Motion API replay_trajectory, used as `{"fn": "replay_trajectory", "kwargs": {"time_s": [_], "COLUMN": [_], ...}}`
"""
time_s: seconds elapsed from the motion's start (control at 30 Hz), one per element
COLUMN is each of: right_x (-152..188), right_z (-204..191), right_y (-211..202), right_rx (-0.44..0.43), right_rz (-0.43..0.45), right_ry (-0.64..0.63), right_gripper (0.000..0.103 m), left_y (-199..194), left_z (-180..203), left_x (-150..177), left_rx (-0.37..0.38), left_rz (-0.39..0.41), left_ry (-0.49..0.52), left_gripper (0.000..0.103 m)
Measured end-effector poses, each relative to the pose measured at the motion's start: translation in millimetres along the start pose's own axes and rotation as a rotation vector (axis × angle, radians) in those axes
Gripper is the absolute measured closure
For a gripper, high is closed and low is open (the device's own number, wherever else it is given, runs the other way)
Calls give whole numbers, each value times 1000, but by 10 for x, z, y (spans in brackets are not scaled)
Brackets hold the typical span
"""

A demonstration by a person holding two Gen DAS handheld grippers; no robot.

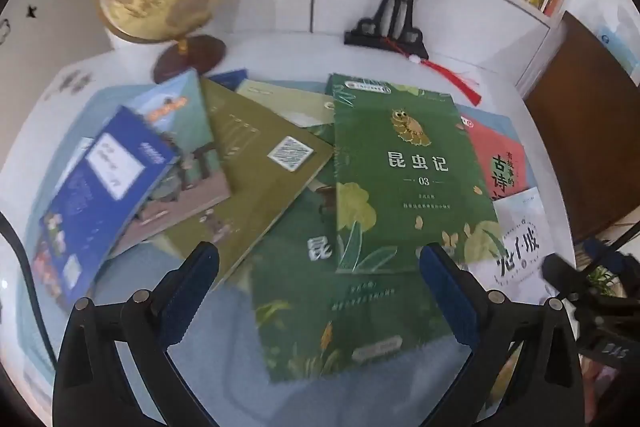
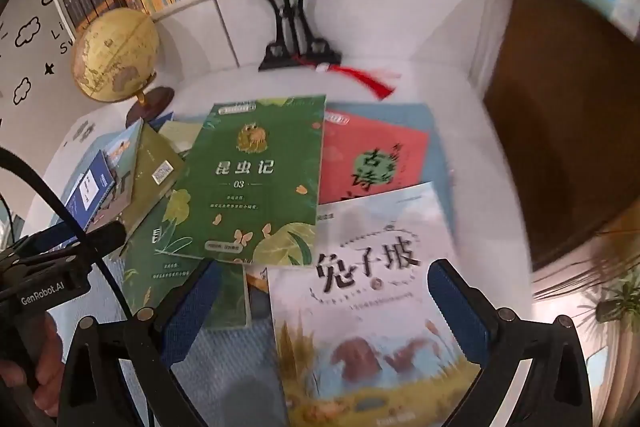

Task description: Organize books

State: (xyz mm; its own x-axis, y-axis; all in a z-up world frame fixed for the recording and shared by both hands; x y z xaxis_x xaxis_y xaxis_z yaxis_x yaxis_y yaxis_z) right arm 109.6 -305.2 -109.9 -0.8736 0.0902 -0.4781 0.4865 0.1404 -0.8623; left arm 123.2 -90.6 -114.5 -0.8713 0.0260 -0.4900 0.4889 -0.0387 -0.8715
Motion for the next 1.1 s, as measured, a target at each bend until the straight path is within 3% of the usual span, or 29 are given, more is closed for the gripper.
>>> {"fn": "replay_trajectory", "kwargs": {"time_s": [0.17, 0.27, 0.37, 0.47, 0.63, 0.7, 1.1], "right_x": [-102, -141, -119, -161, -146, -155, 326], "right_z": [-13, -10, -35, -102, -192, -248, -225], "right_y": [445, 659, 721, 826, 831, 813, 499], "right_rx": [-22, -27, -35, -36, -61, -93, -62], "right_rz": [-61, -90, -99, -130, -114, -118, -156], "right_ry": [0, 2, 0, -21, -28, -30, -103], "right_gripper": [13, 21, 27, 39, 47, 54, 54], "left_y": [339, 489, 560, 620, 626, 588, 260], "left_z": [51, 77, 94, 131, 215, 255, 276], "left_x": [-106, -116, -113, -104, -82, -62, 422], "left_rx": [39, 66, 77, 90, 107, 148, 236], "left_rz": [-41, -74, -84, -97, -92, -88, -96], "left_ry": [14, 15, 17, 30, 66, 74, 72], "left_gripper": [4, 13, 15, 27, 36, 46, 48]}}
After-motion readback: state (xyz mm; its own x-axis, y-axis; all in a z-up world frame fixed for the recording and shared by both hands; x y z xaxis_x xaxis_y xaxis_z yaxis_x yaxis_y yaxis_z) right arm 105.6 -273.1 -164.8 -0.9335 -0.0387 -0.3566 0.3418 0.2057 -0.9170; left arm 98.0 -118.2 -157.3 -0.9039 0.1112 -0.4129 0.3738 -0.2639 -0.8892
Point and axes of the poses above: each gripper's, at about its wrist camera, not at the fingertips, and y roughly the way its jaws point, z to its right, x to its underside, the point moved 2 cm from there along y, roughly the way its jaws point, and after that the axes turned 6 degrees about y, right-handed, at the moved point
